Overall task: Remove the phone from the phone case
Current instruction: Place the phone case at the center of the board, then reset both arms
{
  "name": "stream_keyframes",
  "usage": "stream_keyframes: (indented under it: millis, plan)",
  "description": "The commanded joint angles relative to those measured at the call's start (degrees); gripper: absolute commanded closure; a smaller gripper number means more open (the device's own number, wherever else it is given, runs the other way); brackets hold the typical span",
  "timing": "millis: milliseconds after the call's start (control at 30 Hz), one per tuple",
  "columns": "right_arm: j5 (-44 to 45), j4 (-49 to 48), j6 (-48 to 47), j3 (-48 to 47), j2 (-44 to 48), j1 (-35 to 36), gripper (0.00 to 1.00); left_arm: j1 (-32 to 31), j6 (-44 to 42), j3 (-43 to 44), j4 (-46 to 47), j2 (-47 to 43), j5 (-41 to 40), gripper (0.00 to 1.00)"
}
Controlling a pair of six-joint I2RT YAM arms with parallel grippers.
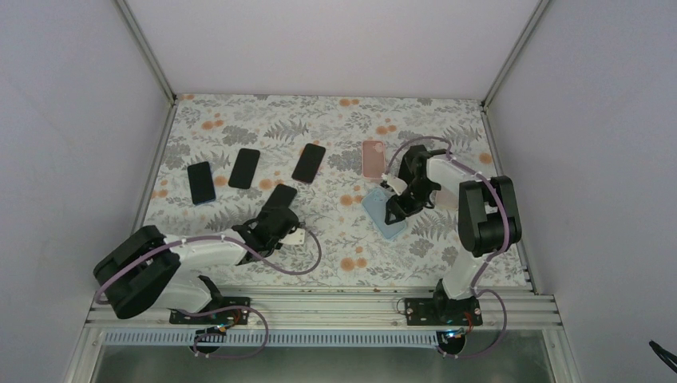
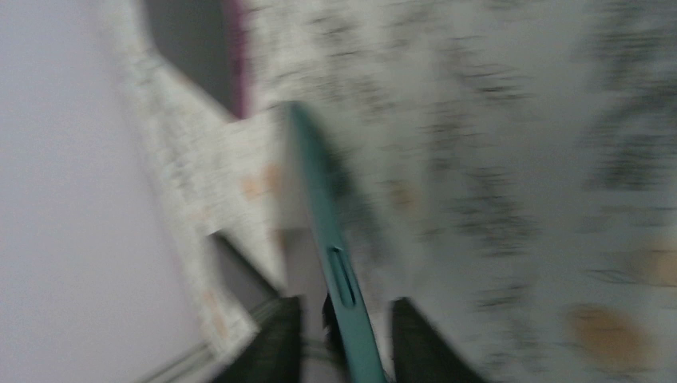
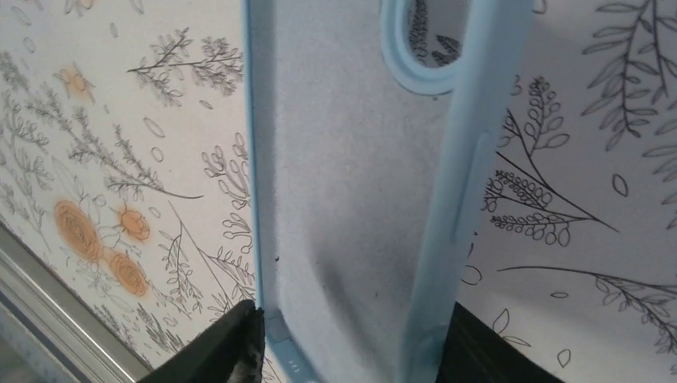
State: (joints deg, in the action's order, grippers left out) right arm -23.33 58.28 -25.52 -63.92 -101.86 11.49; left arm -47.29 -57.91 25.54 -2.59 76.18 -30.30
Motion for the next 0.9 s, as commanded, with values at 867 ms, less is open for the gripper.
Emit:
stream_keyframes:
  millis: [867]
  plan:
    - [51.6, -58.6, 11.0, 27.0, 56.3, -11.0, 0.0, 61.2, 34.4, 18.2, -9.6, -32.8, 26.3, 0.0]
